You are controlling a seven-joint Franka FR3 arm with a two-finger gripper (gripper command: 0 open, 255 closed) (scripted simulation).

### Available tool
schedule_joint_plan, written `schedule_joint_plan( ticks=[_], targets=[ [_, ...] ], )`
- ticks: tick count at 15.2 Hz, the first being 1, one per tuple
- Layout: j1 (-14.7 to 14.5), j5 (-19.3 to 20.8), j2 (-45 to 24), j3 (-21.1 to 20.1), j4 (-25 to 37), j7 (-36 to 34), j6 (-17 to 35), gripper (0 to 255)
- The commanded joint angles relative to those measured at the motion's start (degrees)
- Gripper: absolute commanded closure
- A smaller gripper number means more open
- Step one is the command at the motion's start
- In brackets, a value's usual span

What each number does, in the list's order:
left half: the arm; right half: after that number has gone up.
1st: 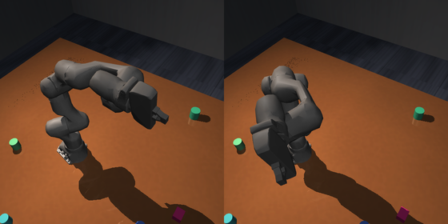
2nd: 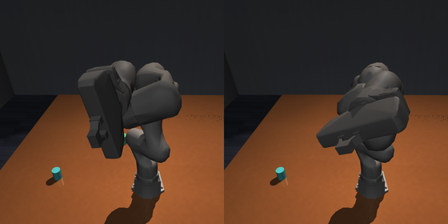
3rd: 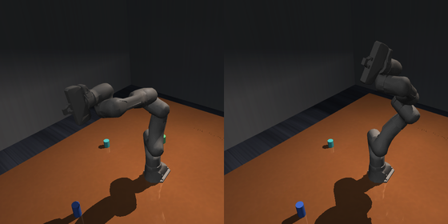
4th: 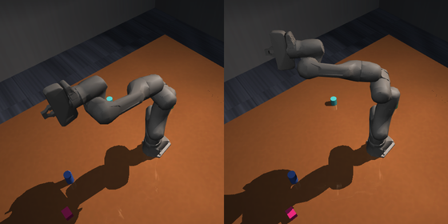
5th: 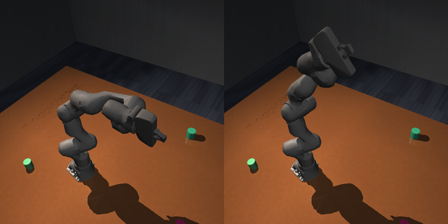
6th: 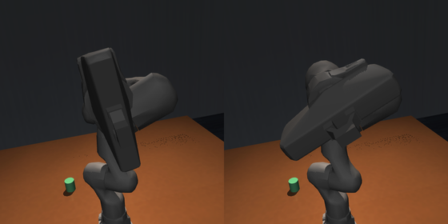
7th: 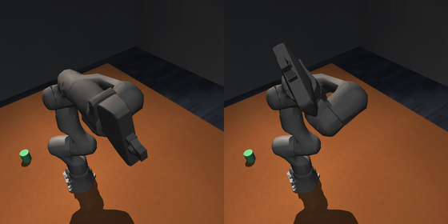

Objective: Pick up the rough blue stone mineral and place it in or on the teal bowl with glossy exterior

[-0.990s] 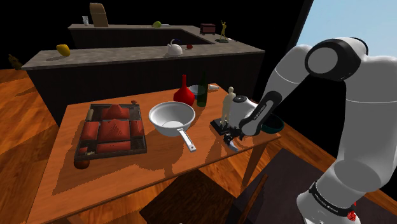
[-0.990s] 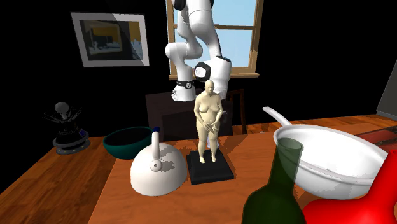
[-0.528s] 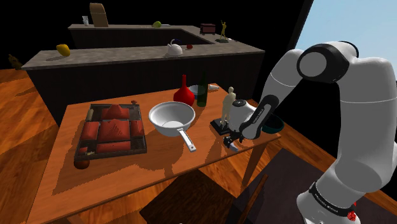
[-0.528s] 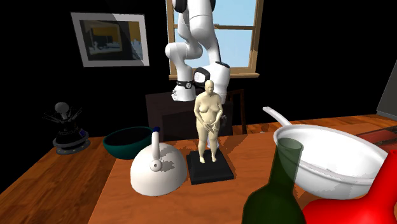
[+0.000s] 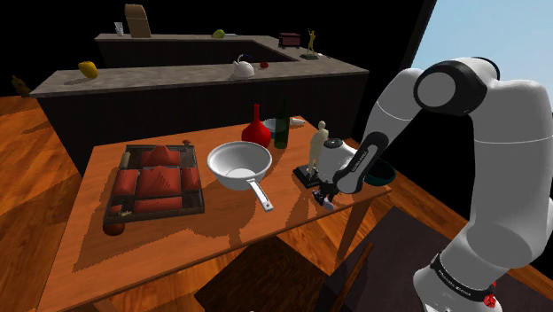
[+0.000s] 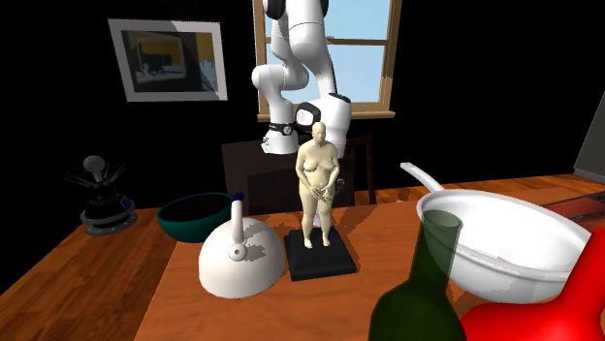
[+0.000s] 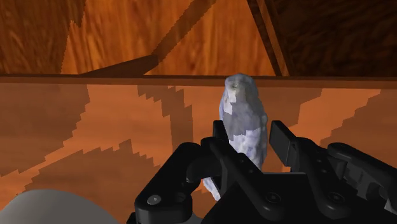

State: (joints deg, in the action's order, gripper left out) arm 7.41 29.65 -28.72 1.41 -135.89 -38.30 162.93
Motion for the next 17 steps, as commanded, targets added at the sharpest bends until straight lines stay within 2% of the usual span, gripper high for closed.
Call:
schedule_joint_plan(
  ticks=[1,6,17],
  targets=[
    [0.1,0.0,-0.2,0.1,-0.1,0.0,-0.1,255],
    [0.1,0.0,-0.2,0.1,-0.1,0.0,-0.1,255],
    [3.0,-4.4,9.3,-3.7,-3.0,4.6,-6.8,255]
  ],
)
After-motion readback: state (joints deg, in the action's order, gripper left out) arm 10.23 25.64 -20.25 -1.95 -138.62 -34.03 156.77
